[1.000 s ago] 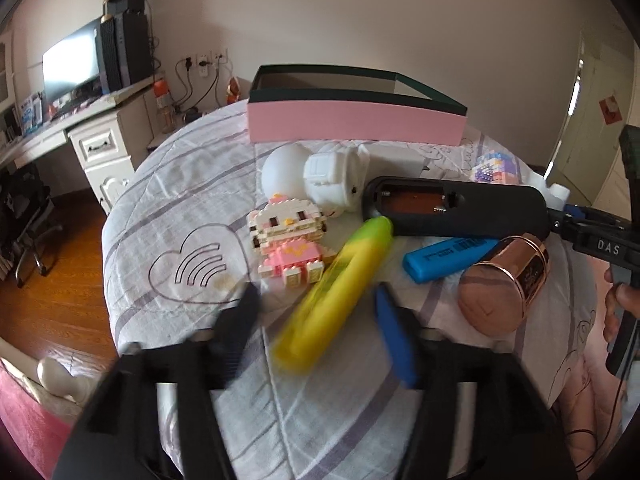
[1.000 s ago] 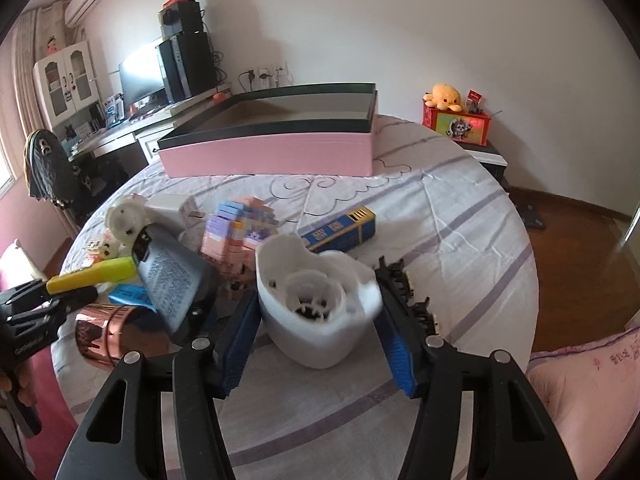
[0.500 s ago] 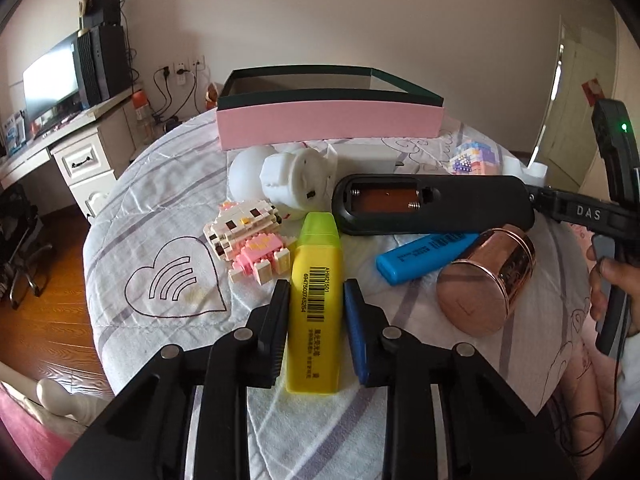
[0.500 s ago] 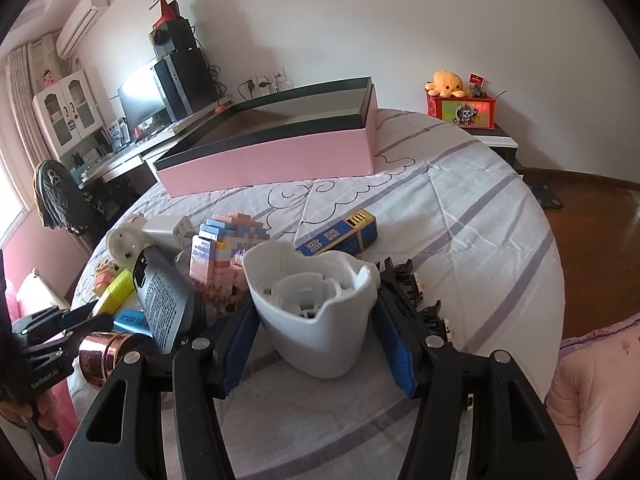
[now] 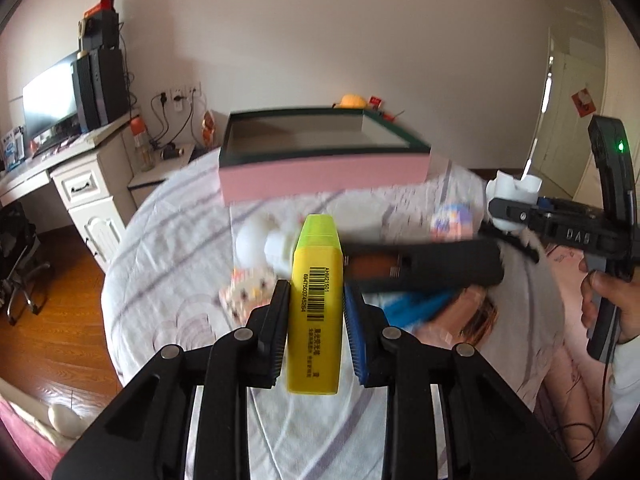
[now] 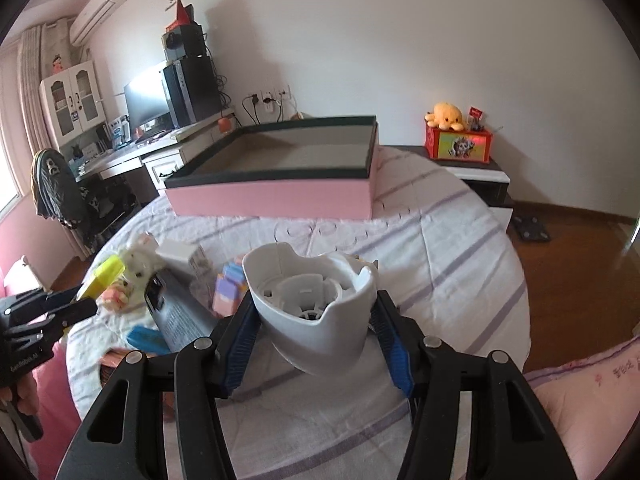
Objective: Organize rigid objects
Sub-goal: 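Carry both held items into the pink box and open both tools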
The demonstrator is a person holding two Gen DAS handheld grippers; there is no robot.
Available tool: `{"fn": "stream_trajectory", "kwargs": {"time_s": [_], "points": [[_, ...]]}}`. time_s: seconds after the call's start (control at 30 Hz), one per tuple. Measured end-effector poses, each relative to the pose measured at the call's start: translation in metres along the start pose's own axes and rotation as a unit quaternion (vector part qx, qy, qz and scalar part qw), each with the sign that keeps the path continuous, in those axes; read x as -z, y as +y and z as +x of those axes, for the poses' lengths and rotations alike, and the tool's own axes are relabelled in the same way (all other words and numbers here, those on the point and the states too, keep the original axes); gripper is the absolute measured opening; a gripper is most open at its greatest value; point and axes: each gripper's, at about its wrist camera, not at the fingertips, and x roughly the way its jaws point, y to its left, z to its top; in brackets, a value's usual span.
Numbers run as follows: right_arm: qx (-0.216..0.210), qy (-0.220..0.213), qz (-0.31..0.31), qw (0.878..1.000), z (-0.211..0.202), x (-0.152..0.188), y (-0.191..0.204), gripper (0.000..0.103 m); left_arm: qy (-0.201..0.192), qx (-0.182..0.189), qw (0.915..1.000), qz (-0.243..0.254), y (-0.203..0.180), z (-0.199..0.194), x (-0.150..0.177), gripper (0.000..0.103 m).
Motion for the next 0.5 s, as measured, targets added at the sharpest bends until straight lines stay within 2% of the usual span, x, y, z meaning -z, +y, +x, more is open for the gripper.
{"fn": "stream_trajectory", "kwargs": {"time_s": [0.23,0.5], "points": [[-0.021,-0.014,-0.038,0.999,0.005,-0.048,0.016,0.058,-0.029,0.001,0.9995,0.014,0.002,0.020,-0.063,0.027],[-0.032,0.007,-0.064,0.997,0.059,-0.116,0.023,0.058,-0.015,0.000,0.9999,0.007,0.014,0.086,-0.131,0.027]]}}
